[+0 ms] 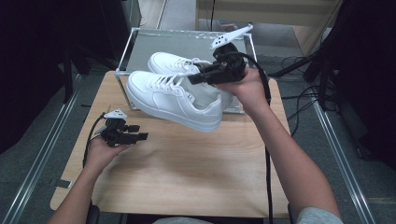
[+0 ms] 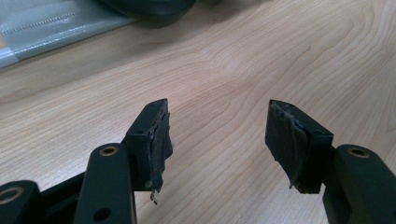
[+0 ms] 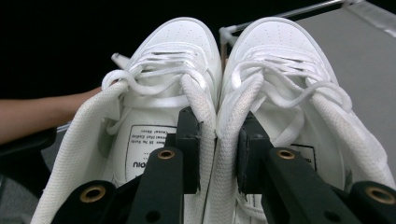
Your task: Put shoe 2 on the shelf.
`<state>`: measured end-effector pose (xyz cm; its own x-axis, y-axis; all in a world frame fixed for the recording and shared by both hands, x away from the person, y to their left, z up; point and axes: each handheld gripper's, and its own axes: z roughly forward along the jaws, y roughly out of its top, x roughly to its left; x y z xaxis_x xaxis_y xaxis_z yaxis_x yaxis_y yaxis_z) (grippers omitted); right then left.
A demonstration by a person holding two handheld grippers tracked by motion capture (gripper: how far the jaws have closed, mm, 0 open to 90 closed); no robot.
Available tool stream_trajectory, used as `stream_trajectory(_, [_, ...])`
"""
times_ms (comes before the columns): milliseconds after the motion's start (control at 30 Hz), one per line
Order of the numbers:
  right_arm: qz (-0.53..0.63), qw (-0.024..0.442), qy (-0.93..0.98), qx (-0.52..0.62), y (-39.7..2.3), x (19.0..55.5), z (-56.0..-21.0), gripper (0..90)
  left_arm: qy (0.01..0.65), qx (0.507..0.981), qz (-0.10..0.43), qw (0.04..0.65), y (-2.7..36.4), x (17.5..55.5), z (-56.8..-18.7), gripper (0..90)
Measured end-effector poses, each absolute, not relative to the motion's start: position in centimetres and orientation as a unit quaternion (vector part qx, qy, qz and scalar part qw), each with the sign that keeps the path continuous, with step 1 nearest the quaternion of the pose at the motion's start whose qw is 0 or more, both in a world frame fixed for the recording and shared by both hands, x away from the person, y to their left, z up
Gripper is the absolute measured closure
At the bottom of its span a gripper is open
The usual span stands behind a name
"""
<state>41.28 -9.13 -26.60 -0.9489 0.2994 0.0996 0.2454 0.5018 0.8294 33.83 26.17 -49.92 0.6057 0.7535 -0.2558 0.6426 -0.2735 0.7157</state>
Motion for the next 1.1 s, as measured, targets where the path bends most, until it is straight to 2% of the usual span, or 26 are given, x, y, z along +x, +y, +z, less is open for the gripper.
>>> stream_trajectory(233, [0.470,0.052,0.859,0.198,-8.4,42.6,-25.1,76.0,0.438,0.799,0.065,0.407,26.0,33.8,-50.0,40.5])
stream_trajectory(333, [0.467,0.078,0.851,0.228,-8.0,43.9,-24.6,76.0,0.436,0.801,0.064,0.406,25.9,33.8,-50.1,40.5])
stream_trajectory(567, [0.454,0.097,0.845,0.266,-6.9,46.4,-23.8,75.9,0.434,0.802,0.060,0.405,25.8,33.9,-50.2,40.5])
stream_trajectory(833, [0.434,0.147,0.816,0.354,-4.9,49.2,-23.2,76.0,0.428,0.805,0.060,0.407,25.9,33.9,-50.1,40.5])
stream_trajectory(1067, [0.422,0.162,0.782,0.428,-4.2,52.0,-22.9,75.8,0.431,0.801,0.059,0.412,26.1,33.9,-50.1,40.5])
stream_trajectory(1100, [0.416,0.182,0.770,0.449,-3.7,52.7,-22.9,75.9,0.430,0.799,0.059,0.415,26.1,33.9,-50.0,40.6])
